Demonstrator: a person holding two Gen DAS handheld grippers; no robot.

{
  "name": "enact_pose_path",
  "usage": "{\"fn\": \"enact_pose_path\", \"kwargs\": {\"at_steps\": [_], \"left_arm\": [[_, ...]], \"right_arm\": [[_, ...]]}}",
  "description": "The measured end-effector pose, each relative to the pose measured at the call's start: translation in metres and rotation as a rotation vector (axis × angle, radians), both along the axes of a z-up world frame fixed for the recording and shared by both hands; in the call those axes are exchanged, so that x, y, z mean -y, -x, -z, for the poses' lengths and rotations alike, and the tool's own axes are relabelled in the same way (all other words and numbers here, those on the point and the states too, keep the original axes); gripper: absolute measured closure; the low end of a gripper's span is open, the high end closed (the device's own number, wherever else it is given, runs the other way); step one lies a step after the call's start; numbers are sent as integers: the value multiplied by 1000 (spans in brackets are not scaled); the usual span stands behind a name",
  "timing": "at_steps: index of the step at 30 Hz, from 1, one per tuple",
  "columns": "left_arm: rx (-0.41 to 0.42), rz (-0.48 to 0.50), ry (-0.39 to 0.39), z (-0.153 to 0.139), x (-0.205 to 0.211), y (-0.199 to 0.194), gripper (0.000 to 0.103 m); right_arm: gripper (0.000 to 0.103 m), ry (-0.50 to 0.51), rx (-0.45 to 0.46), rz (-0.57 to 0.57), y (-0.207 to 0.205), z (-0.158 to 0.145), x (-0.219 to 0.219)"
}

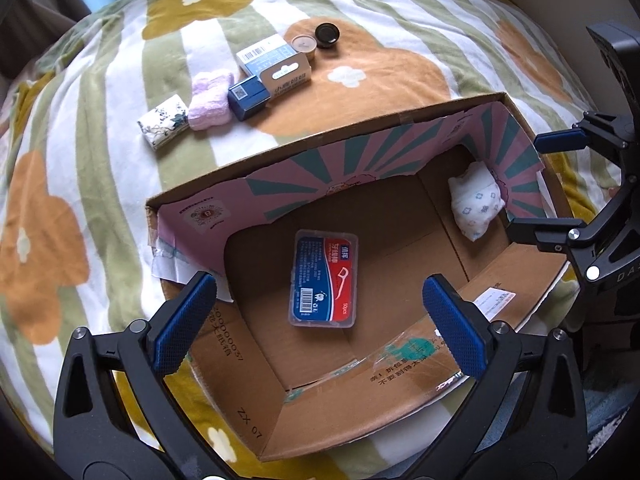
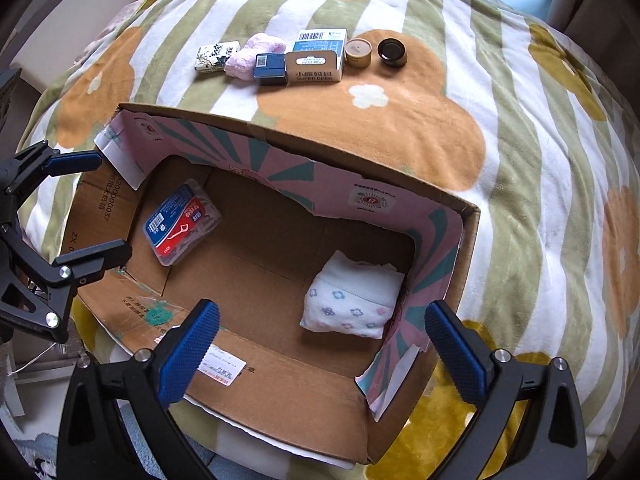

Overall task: Organize objects
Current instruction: 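Withdraw both open tools from the cardboard box toward the remaining items, then grasp the pink puff with the left tool while the right tool grasps the SUPER DEER box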

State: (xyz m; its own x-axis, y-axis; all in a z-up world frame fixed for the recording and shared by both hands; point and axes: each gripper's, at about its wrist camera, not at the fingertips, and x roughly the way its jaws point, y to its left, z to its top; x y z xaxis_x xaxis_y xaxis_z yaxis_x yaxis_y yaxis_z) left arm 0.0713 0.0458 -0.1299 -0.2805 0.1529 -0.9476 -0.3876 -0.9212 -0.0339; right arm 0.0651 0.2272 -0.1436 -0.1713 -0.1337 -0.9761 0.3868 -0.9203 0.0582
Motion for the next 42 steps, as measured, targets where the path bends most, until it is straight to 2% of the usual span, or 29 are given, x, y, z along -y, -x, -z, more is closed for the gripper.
{"fn": "enact_pose_path", "kwargs": {"at_steps": [6,11,17,24,32,37,42], "left_arm": [[-25,14,-20,-9,2,0,0],[-35,-17,-40,-16,9,4,0],[-41,-49,-82,-30,21,15,0],[-120,-71,-104,-60,37,32,0],[-195,-59,-73,-82,57,72,0],[-193,-45,-74,-81,67,108,0],[-162,-57,-97,-70,72,150,1]], "right_arm": [[1,-7,1,-11,1,-6,2],[1,-24,-25,-34,1,-12,7],[1,31,-27,-12,7,-24,6],[1,89,-81,25,22,-52,5],[1,132,-154,64,60,-80,2],[1,156,-176,108,92,-91,3],[1,216,-157,214,123,-92,11]]}}
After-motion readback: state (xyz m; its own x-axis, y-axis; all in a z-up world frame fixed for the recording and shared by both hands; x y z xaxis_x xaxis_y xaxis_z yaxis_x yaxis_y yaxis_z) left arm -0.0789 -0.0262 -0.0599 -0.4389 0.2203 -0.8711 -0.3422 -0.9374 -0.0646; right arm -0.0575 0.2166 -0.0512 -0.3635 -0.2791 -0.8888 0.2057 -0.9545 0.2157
